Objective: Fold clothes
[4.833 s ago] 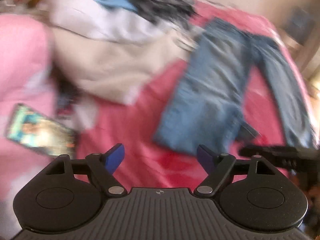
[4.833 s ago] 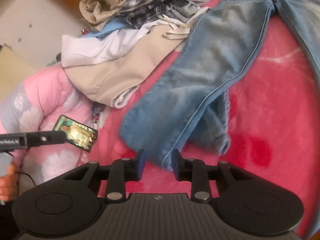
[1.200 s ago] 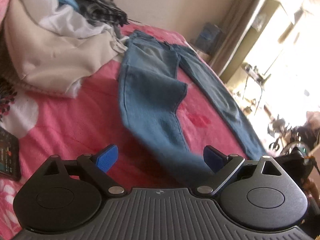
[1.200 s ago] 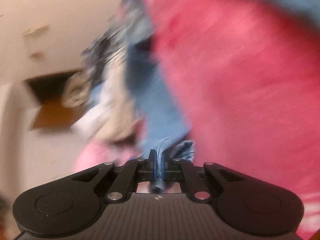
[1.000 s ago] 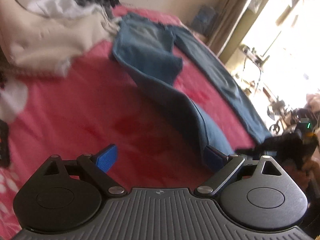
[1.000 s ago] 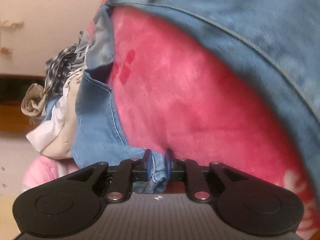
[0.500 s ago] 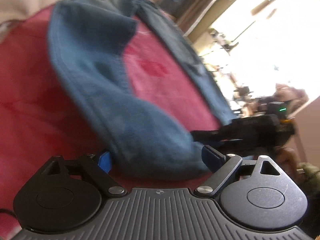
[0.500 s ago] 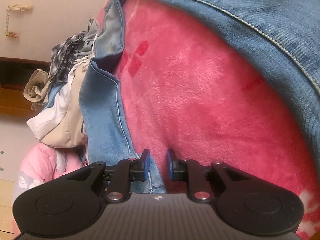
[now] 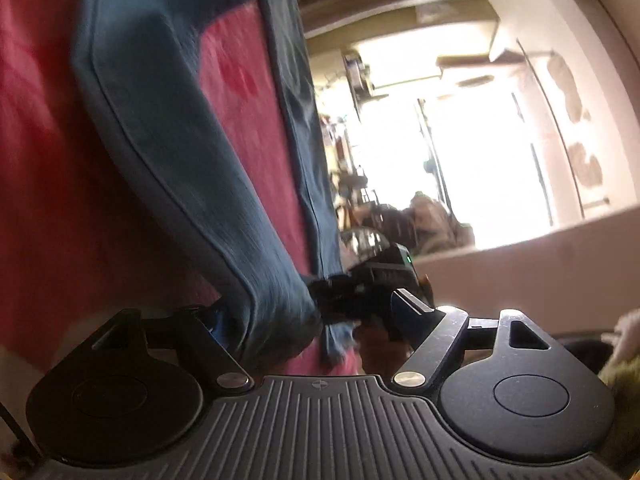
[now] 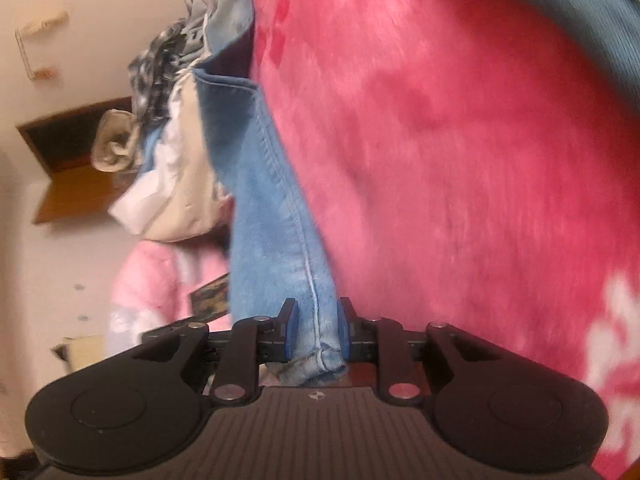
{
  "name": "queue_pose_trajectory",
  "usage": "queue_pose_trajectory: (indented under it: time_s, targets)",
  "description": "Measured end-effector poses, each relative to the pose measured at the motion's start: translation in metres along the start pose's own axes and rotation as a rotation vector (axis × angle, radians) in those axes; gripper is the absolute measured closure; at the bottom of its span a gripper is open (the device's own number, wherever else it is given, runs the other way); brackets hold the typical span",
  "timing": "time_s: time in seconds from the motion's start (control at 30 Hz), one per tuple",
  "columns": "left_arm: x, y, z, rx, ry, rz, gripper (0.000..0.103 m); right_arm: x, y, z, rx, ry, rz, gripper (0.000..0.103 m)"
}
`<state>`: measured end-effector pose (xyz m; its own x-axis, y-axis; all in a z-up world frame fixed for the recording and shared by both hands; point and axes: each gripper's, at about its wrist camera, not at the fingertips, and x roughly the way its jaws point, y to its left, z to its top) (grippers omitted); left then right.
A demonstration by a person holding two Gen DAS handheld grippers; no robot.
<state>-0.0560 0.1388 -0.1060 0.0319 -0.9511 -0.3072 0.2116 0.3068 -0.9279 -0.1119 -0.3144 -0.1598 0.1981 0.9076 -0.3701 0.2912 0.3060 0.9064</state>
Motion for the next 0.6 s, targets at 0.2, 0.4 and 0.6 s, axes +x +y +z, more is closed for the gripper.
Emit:
queue_pose_trajectory:
  time_s: [0.2,0.4,0.6]
  targets:
    - [0.000,0.002,-0.009,-0.004,0.040,0.090,0.066,-0.003,0.003,-0.024,-0.061,0.012,-0.002,0.080]
    - [-0.008,-0.003,-0.015,0.031,0.187,0.261,0.096,0.004,0.018,-0.049,-0.220,0.075,-0.092,0.083]
    - [-0.001,-0.019,-0.024,0.282,0.364,0.467,0.098,0.018,0.034,-0.074,-0.412,0.190,-0.193,0.086]
